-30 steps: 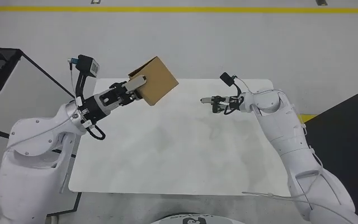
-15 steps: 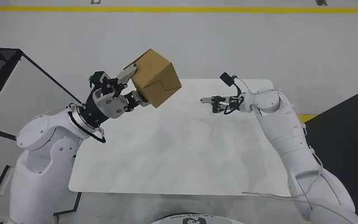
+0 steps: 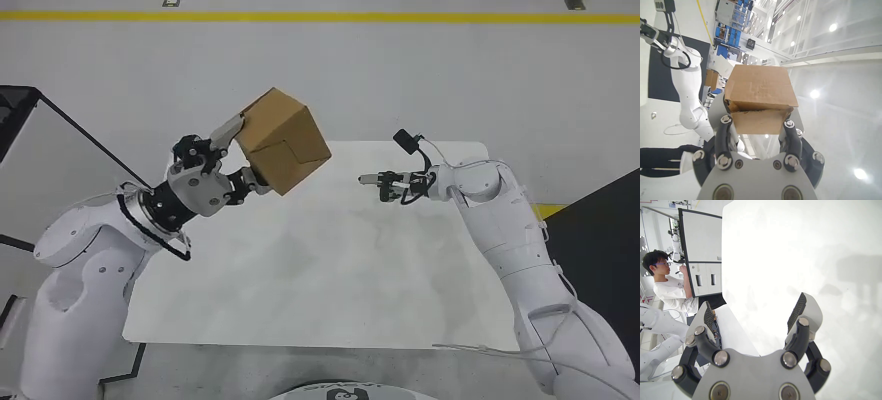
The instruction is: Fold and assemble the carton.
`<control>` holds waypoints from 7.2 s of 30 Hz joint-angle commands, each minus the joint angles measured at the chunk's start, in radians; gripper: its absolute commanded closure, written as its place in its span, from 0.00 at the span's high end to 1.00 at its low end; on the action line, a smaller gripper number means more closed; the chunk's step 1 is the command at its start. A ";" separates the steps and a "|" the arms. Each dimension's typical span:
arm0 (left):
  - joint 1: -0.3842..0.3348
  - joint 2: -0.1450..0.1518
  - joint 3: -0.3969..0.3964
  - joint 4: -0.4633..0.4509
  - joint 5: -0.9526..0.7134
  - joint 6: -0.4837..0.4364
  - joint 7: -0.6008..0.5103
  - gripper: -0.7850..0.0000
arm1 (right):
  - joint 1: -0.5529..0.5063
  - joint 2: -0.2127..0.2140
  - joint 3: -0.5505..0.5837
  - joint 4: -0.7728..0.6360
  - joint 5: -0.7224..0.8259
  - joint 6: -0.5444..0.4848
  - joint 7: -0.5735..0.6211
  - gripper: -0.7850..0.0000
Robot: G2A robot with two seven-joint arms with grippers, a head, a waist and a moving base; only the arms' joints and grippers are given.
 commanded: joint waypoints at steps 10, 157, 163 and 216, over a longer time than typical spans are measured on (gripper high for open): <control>-0.026 -0.014 0.002 0.012 -0.334 0.046 0.080 0.00 | 0.000 0.000 0.000 0.000 0.000 0.000 0.000 1.00; -0.145 0.117 0.344 0.292 2.276 -1.532 0.308 0.00 | 0.000 0.000 0.000 0.000 0.000 0.000 0.000 1.00; -0.130 0.110 0.389 0.394 2.396 -1.542 0.379 0.00 | 0.000 0.000 0.000 0.000 0.000 0.000 0.000 1.00; -0.254 0.022 0.697 0.888 2.744 -1.393 0.910 0.00 | 0.000 0.000 0.000 0.000 0.000 0.000 0.000 1.00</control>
